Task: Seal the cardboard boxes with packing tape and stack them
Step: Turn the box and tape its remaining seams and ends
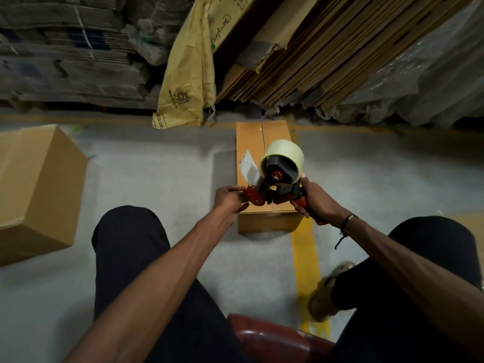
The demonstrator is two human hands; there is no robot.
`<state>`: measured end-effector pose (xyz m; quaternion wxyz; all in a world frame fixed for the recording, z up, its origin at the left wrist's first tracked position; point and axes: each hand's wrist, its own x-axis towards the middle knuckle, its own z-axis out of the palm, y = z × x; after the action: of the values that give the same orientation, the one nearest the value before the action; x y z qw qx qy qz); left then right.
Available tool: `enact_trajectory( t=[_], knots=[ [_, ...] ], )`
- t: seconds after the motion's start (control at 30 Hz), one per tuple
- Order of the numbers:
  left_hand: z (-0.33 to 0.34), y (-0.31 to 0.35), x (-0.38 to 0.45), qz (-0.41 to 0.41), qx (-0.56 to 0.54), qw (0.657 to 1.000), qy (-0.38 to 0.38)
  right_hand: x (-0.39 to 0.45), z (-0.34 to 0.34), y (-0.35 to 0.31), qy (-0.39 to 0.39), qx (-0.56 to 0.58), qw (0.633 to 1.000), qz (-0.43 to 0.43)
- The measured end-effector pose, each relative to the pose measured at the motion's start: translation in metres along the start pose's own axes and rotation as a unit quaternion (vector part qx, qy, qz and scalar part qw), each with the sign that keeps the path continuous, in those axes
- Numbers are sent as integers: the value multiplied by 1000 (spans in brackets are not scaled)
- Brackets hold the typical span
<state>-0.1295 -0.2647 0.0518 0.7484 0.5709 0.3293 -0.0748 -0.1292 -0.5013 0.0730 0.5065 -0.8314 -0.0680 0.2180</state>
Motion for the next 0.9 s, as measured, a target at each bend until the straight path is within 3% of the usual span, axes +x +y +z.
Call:
enact_trajectory(
  t=[0.07,0.2,0.37,0.7,0.8,0.9],
  knots=[
    [0,-4,9,3,-14,999,29,7,-2,1,-4,-42,999,-4],
    [-5,-23,35,27,85,994,65,23,-15,15,-13,-94,995,10],
    [-35,-48,67,22,125,981,144,39,-40,53,-20,-146,988,46],
    [-37,-113,127,-11,122,979,162,100,-44,127,-21,-181,980,78],
    [-36,-125,142,-22,115,978,172,114,-43,129,1,-188,976,106],
    [-32,-131,155,-22,113,978,171,121,-43,128,-32,-189,977,91]
  ],
)
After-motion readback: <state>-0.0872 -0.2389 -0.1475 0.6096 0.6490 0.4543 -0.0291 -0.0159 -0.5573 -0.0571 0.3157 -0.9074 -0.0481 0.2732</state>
